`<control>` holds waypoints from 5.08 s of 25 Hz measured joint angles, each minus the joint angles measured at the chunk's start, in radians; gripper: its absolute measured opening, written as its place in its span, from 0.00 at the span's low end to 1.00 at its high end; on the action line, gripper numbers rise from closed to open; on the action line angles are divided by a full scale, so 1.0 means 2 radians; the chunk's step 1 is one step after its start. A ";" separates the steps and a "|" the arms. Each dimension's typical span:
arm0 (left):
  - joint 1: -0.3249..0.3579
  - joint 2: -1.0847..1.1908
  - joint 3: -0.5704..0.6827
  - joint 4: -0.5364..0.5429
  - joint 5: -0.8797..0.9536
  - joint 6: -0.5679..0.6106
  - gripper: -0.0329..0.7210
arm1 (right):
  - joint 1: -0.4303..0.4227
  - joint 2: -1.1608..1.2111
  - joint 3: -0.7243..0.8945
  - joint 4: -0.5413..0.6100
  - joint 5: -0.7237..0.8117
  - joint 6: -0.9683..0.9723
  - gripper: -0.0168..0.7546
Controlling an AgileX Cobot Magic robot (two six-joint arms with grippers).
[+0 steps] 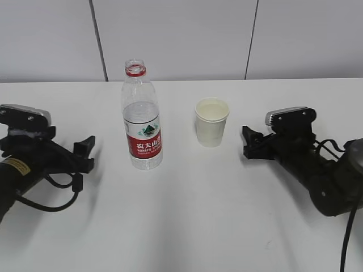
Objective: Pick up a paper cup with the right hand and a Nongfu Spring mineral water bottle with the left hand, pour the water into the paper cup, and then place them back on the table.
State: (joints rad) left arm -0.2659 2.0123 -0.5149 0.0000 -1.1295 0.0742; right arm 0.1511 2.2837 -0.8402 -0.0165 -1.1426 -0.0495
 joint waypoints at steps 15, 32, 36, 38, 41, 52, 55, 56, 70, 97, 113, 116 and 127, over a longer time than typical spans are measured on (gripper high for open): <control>0.069 -0.001 -0.049 0.000 0.051 0.013 0.80 | -0.070 -0.025 -0.024 0.013 0.085 0.005 0.78; 0.116 -0.078 -0.331 -0.004 0.717 0.017 0.78 | -0.073 -0.089 -0.289 0.036 0.663 0.010 0.78; 0.127 -0.078 -0.391 -0.015 0.830 0.017 0.78 | -0.073 -0.089 -0.379 0.036 0.816 0.010 0.78; 0.130 -0.078 -0.414 -0.017 0.873 0.017 0.78 | -0.073 -0.089 -0.420 0.036 0.893 0.010 0.78; 0.130 -0.078 -0.446 -0.018 0.927 0.017 0.78 | -0.073 -0.089 -0.476 0.036 0.986 0.010 0.78; 0.130 -0.078 -0.524 -0.007 1.107 0.015 0.78 | -0.073 -0.075 -0.572 0.035 1.181 0.010 0.78; 0.130 -0.078 -0.524 0.000 1.149 0.011 0.78 | -0.073 -0.074 -0.577 0.034 1.185 0.010 0.78; 0.130 -0.078 -0.524 0.005 1.162 0.011 0.78 | -0.073 -0.074 -0.579 0.034 1.185 0.010 0.78; 0.130 -0.083 -0.524 0.018 1.176 0.004 0.77 | -0.073 -0.117 -0.582 0.036 1.190 0.010 0.78; 0.131 -0.264 -0.348 -0.008 1.180 0.002 0.75 | -0.073 -0.395 -0.262 0.014 1.181 -0.010 0.78; 0.131 -0.490 -0.176 -0.011 1.156 -0.004 0.75 | -0.073 -0.612 -0.039 0.030 1.114 -0.012 0.78; 0.131 -0.534 -0.144 -0.011 1.152 -0.004 0.75 | -0.073 -0.635 -0.027 0.031 1.114 -0.012 0.78; 0.131 -0.682 -0.025 -0.009 1.131 -0.004 0.75 | -0.073 -0.696 0.052 0.031 1.114 -0.012 0.78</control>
State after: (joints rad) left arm -0.0044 0.6490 -0.5651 -0.0182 1.1334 0.0660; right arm 0.0059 0.8917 -0.7364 0.0450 1.0864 -0.0735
